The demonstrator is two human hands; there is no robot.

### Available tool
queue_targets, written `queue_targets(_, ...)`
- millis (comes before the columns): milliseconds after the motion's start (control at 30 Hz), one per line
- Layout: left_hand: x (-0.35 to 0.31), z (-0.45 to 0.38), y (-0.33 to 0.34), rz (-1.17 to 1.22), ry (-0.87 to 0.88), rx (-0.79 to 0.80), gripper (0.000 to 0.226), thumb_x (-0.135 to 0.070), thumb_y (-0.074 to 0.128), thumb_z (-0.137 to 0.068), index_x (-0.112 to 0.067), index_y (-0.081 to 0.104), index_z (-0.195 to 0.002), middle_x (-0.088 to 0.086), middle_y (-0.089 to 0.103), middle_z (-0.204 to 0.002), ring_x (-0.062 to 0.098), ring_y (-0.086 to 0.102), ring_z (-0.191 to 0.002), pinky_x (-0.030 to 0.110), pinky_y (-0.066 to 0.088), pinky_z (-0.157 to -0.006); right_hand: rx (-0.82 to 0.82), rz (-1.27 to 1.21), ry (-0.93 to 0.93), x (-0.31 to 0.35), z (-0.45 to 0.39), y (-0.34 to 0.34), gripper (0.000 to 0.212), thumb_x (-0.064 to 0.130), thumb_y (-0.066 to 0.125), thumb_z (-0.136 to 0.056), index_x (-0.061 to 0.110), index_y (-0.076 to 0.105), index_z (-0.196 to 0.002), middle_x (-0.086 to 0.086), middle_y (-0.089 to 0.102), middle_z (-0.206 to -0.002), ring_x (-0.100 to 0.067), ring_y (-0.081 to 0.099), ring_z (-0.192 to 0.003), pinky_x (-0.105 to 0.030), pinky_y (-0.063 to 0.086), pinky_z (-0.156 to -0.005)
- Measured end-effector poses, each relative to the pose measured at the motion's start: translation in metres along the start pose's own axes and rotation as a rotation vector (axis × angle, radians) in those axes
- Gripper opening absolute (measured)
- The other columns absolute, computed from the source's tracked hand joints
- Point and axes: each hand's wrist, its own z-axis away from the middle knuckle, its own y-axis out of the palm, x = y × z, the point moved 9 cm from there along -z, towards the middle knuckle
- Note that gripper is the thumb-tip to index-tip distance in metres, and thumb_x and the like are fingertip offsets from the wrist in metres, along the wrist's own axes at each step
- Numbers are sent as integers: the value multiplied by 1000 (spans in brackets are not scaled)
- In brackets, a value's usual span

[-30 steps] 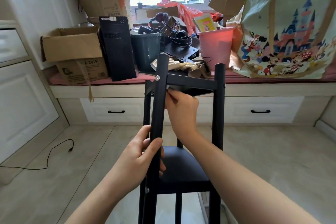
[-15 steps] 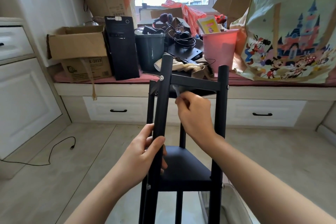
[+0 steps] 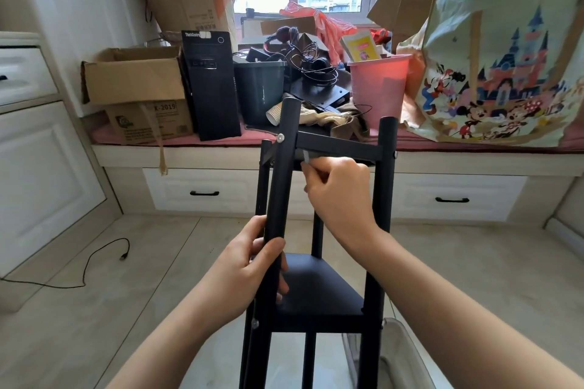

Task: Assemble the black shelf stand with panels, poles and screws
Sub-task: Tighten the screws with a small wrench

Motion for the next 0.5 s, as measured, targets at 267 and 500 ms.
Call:
queue_targets(267, -1, 1, 0, 4, -6, 22, 16, -19, 47, -103, -21, 51, -119, 1, 63, -74, 29, 66, -65, 57, 60, -69, -61, -155, 62, -11, 8, 20, 19, 11, 59, -97, 2, 74, -89, -5, 71, -70, 1, 62, -52, -23, 55, -57)
queue_targets(500, -1, -1, 0, 11, -7, 28, 17, -15, 46, -104, -19, 51, -120, 4, 62, -76, 29, 65, -64, 55, 61, -68, -187, -203, 27, -12, 4, 32, 22, 16, 59, -94, 6, 76, -85, -2, 71, -68, -9, 64, -58, -13, 54, -64)
